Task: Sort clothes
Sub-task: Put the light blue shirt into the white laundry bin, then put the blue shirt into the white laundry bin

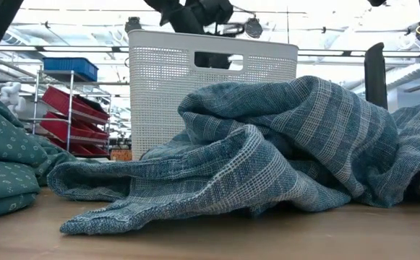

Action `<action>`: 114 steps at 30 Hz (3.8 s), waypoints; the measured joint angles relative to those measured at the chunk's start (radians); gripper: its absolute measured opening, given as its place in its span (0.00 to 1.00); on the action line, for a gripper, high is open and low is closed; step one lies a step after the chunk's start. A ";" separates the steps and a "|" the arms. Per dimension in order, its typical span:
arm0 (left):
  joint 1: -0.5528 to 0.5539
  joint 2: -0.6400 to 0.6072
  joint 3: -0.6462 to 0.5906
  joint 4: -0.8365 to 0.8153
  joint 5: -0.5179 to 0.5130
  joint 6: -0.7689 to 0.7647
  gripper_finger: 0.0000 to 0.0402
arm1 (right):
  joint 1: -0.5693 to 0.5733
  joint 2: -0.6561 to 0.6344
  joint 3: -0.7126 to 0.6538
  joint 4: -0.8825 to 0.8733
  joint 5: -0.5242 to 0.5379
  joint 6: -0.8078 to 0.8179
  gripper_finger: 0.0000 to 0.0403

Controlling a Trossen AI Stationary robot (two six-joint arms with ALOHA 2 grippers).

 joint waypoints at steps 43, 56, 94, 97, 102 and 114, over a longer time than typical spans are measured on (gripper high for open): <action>-0.737 -0.111 0.439 -0.615 -0.395 -0.206 0.51 | -0.005 0.199 0.000 0.030 -0.035 -0.049 0.19; -0.940 -0.111 0.053 -0.052 -0.589 -0.184 0.50 | -0.056 0.409 0.000 0.499 -0.354 -0.187 0.19; -0.942 -0.110 0.013 0.006 -0.637 -0.075 0.50 | -0.146 0.876 0.172 0.444 -0.239 -0.352 0.31; -0.942 -0.110 0.013 0.006 -0.637 -0.076 0.50 | -0.148 0.865 0.170 0.433 -0.208 -0.346 0.10; -0.942 -0.110 0.013 0.006 -0.637 -0.076 0.50 | -0.146 0.783 0.169 0.389 -0.202 -0.347 0.02; -0.942 -0.110 0.013 0.007 -0.637 -0.076 0.50 | -0.052 0.430 0.456 0.066 -0.203 -0.366 0.00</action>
